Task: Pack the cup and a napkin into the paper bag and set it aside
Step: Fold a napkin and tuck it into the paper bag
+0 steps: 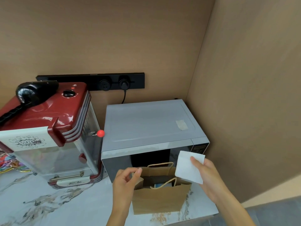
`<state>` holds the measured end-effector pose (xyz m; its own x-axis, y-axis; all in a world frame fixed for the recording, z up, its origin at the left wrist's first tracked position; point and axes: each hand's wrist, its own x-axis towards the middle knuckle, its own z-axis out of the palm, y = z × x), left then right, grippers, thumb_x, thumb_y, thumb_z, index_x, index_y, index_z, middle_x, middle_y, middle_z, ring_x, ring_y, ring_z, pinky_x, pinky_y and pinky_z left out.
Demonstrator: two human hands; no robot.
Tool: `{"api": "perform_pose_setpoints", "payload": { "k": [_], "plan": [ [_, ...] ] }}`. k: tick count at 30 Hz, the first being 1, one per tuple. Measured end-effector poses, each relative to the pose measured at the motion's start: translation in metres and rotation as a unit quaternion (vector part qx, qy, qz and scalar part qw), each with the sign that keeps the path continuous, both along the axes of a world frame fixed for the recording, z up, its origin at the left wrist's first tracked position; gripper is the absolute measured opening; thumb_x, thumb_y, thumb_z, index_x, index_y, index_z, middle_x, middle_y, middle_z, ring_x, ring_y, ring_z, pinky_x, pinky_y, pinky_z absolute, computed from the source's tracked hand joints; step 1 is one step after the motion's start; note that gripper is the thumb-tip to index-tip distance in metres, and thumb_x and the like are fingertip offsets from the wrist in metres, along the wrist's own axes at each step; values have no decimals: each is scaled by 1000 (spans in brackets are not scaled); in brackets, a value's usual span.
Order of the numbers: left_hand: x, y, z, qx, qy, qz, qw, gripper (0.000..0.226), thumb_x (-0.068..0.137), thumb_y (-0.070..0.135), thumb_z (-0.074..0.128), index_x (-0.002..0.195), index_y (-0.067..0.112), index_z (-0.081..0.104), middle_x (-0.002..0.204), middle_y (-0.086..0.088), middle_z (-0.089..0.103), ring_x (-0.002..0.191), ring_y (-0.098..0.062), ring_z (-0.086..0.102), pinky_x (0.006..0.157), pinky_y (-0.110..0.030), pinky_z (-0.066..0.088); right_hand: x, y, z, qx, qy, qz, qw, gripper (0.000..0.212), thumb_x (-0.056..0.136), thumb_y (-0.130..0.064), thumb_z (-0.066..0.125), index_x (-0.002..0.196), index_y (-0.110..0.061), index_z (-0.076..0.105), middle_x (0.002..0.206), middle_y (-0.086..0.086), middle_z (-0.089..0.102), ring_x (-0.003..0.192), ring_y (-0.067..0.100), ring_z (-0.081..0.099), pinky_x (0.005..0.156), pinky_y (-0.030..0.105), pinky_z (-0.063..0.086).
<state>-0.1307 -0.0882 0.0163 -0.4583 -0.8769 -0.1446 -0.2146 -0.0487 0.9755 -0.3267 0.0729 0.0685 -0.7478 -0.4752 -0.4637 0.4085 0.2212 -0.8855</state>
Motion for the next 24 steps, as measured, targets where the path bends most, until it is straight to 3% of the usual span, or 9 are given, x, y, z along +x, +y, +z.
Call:
{"api": "perform_pose_setpoints", "payload": {
  "k": [4, 8, 10, 12, 15, 17, 20, 24],
  "plan": [
    [-1, -2, -13, 3, -28, -20, 999, 25, 85, 27, 77, 78, 51, 74, 88, -13, 56, 76, -19, 52, 68, -19, 44, 10, -6, -9, 42, 18, 27, 999, 16, 102, -29, 58, 108, -22, 71, 96, 0, 81, 99, 24, 72, 74, 35, 56],
    [0, -5, -21, -4, -54, -45, 998, 20, 80, 27, 82, 82, 45, 76, 73, 0, 47, 68, -14, 48, 58, -14, 44, 18, -11, -10, 71, 68, 52, 994, 22, 105, -30, 52, 111, -23, 71, 102, -2, 80, 101, 19, 72, 88, 38, 57],
    [1, -6, -22, -12, -63, -59, 996, 24, 79, 26, 84, 90, 44, 74, 74, 0, 45, 69, -13, 48, 59, -14, 44, 23, -13, -8, 85, 83, 71, 990, 24, 105, -32, 50, 118, -24, 69, 113, -2, 76, 110, 19, 68, 102, 45, 53],
    [1, -6, -22, -15, -78, -80, 994, 33, 78, 25, 85, 101, 43, 70, 77, 0, 46, 71, -13, 49, 62, -15, 44, 26, -15, -9, 95, 93, 82, 988, 25, 106, -33, 49, 121, -24, 67, 117, -1, 75, 112, 19, 67, 106, 47, 50],
    [4, -6, -21, -3, -93, -108, 990, 54, 75, 23, 87, 117, 45, 61, 85, 4, 50, 81, -13, 54, 63, -8, 45, 31, -17, -10, 112, 97, 89, 985, 23, 107, -30, 47, 113, -25, 69, 113, -1, 75, 108, 18, 68, 102, 44, 53],
    [4, -6, -21, 15, -96, -130, 987, 69, 74, 19, 88, 124, 48, 52, 99, 5, 52, 97, -13, 56, 77, -5, 46, 34, -17, -11, 120, 87, 95, 984, 22, 107, -28, 47, 111, -25, 68, 113, 1, 74, 108, 20, 67, 100, 46, 53],
    [4, -6, -20, 36, -113, -158, 980, 91, 70, 16, 90, 136, 51, 37, 115, 4, 47, 112, -16, 51, 102, -24, 44, 36, -17, -14, 141, 78, 114, 980, 22, 107, -29, 47, 118, -20, 65, 114, 5, 71, 110, 26, 66, 95, 48, 54],
    [9, -6, -21, 50, -121, -191, 973, 111, 66, 18, 93, 140, 58, 21, 123, 1, 35, 117, -21, 46, 107, -36, 48, 38, -17, -11, 167, 59, 138, 974, 17, 106, -29, 49, 115, -19, 60, 110, 8, 70, 103, 25, 67, 67, 34, 55]
  ]
}}
